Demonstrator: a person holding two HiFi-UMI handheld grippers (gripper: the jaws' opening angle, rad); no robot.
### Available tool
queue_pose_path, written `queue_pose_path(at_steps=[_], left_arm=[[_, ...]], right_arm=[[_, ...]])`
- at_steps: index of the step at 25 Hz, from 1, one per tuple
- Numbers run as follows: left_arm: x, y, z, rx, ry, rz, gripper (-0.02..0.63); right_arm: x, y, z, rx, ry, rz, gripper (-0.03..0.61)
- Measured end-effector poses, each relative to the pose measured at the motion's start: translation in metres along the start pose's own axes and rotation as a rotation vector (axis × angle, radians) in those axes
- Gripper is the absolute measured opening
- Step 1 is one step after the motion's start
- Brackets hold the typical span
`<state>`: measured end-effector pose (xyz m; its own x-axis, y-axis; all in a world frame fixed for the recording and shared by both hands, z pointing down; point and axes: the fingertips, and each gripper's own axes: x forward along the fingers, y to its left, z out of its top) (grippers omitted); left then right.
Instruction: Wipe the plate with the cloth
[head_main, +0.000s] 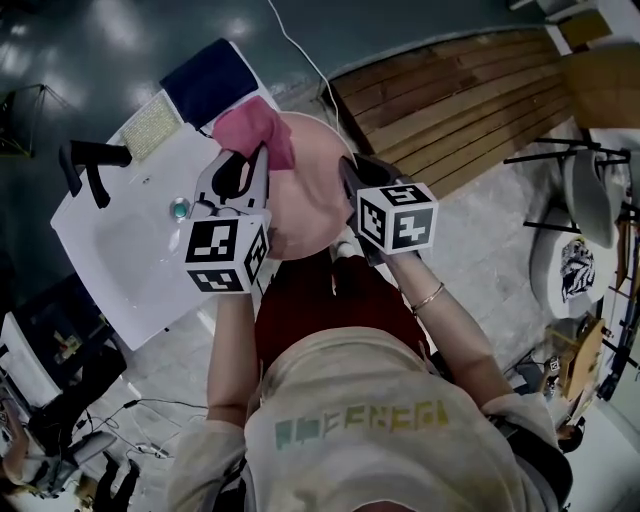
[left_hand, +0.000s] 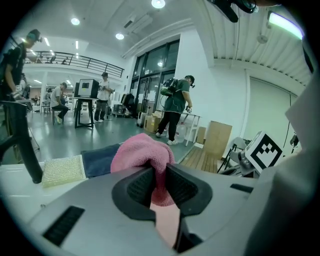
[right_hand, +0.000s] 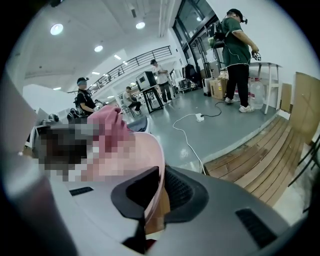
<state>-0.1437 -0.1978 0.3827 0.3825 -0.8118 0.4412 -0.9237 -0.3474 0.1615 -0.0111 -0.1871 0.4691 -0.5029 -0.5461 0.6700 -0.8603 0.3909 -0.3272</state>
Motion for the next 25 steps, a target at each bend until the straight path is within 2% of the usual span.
queue_pose_path(at_steps=[12, 25], left_arm=[[-0.013, -0.001, 0.017, 0.071, -0.004, 0.026, 0.066], [0.032, -0.058, 0.001, 0.163, 0.133, -0.151, 0.066]], right_arm=[[-0.001, 0.004, 0.003, -0.053, -0.012, -0.020, 0.063], [0.000, 0.002, 0.003, -0.054, -0.016, -0.030, 0.063]])
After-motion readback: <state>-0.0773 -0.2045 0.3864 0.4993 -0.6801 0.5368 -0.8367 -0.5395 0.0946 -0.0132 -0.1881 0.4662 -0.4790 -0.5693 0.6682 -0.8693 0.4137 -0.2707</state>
